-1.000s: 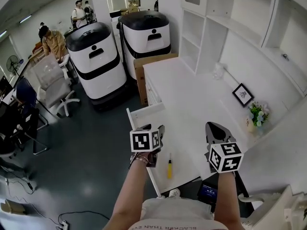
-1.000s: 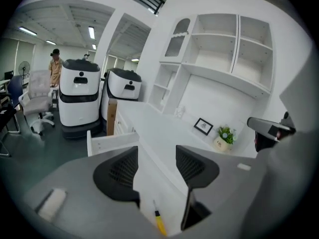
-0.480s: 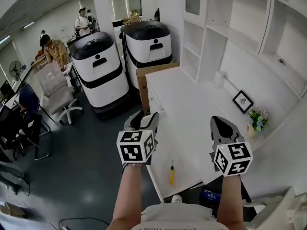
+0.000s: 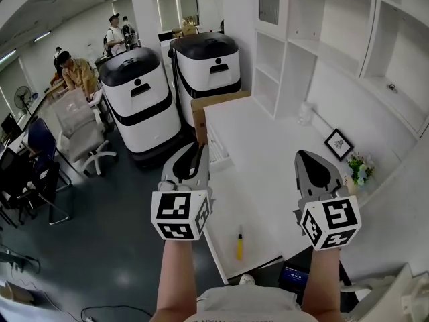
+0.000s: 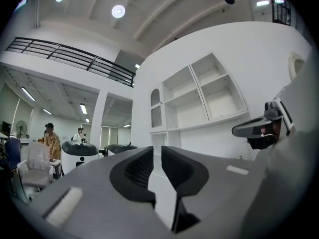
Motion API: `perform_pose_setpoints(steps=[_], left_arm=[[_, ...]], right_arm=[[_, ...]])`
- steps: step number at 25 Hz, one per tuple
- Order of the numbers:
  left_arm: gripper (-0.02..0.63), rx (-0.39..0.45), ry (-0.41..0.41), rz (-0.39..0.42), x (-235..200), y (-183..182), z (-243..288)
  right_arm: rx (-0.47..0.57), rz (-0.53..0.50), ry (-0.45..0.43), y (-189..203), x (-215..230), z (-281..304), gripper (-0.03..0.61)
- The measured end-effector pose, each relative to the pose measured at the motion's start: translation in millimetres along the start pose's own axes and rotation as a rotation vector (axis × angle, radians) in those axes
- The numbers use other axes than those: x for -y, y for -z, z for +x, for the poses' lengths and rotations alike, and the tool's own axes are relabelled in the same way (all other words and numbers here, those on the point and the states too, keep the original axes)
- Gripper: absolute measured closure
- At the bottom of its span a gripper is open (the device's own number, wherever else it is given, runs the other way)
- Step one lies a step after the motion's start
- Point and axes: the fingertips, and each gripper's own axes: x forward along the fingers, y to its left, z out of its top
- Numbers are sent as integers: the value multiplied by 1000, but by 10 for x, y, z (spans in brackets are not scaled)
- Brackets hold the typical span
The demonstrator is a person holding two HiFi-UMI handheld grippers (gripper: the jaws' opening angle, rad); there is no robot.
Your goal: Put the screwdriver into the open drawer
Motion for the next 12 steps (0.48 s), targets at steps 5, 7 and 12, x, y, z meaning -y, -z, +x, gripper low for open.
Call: perform_pose_setpoints(steps=[5,7,12], left_arm=[[603,60,-24,59,-16,-239,-54],[604,84,-27,75,-22,-337,-74],[604,134,-45,106,-70,-565,-111]], right_arm=[[53,-13,13,-184,38,-14,576],[73,-17,19,-257,60,-22,575],[118,-22,24,-423,105,-30,575]])
